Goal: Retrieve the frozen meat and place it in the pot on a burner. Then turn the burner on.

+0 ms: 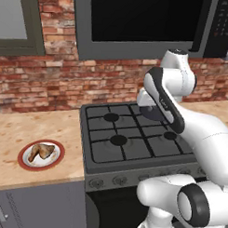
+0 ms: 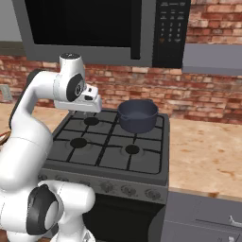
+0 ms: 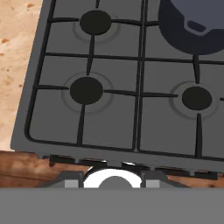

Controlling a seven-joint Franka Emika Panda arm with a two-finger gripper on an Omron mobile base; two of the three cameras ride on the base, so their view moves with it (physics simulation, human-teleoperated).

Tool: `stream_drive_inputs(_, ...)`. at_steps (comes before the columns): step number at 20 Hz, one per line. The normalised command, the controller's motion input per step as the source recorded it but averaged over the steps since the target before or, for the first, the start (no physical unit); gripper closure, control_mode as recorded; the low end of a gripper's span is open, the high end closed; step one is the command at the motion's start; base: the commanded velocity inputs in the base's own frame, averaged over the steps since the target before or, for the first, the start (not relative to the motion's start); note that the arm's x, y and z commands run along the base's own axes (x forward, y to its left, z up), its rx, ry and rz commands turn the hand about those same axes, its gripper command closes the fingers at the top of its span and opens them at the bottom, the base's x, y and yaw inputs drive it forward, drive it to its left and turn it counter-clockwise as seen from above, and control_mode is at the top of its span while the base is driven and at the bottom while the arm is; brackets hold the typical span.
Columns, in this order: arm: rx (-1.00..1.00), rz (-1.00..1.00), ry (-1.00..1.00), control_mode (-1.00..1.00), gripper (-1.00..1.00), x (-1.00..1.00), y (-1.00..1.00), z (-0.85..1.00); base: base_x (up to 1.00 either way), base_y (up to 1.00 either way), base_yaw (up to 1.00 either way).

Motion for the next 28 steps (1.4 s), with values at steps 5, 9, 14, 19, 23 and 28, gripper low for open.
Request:
stream_drive_inputs(5,0.0,-0.02,0.0,-1.0,-1.0,-0.15,0.14,-0.01,0.0,0.0,0.0)
stream_drive_inputs(9,0.0,-0.16,-0.03,-1.0,-1.0,-0.26,0.43,-0.03,0.0,0.0,0.0)
stream_drive_inputs(14,0.0,-0.12,-0.09,-1.0,-1.0,-0.4,0.49,0.0,0.0,0.0,0.0)
stream_drive_inputs(19,0.0,-0.14,-0.04,-1.0,-1.0,-0.12,0.55,-0.01,0.0,0.0,0.0)
stream_drive_inputs(23,0.0,-0.1,-0.02,-1.0,-1.0,0.0,0.82,-0.02,0.0,0.0,0.0)
stream_drive_inputs(28,0.0,-0.09,0.0,-1.0,-1.0,0.0,0.79,-0.01,0.0,0.0,0.0)
